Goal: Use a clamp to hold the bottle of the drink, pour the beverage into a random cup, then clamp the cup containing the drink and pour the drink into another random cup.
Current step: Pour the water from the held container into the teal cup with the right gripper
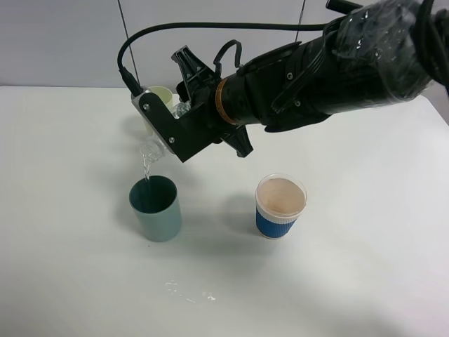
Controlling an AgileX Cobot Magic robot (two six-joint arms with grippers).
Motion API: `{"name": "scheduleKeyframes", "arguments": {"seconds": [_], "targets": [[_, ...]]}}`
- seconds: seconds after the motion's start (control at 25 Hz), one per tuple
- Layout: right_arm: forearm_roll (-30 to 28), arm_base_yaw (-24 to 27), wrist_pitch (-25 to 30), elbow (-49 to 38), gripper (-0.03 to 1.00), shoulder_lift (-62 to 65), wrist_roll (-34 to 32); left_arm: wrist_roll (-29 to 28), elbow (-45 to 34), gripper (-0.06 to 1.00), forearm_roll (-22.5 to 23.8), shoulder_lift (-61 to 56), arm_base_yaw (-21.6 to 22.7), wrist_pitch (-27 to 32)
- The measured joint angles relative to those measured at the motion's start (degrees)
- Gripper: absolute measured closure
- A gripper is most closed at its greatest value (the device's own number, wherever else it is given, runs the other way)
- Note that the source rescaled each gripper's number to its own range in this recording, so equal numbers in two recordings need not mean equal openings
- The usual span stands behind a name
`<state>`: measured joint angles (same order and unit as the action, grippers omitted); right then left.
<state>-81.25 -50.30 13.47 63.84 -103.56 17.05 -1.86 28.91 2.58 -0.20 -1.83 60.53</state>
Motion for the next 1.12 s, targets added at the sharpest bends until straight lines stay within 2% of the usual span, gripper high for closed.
{"name": "scheduleKeyframes", "arguments": {"seconds": [0.28,1.12], "targets": [[-2.8,0.0,1.0,0.0,0.95,0.0,0.0,0.0,0.0,-0.06,0.0,0.0,0.0,0.0],[-4.9,0.0,1.1,0.0,0.95,0.0,0.0,0.0,0.0,-0.06,0.0,0.0,0.0,0.0]]}}
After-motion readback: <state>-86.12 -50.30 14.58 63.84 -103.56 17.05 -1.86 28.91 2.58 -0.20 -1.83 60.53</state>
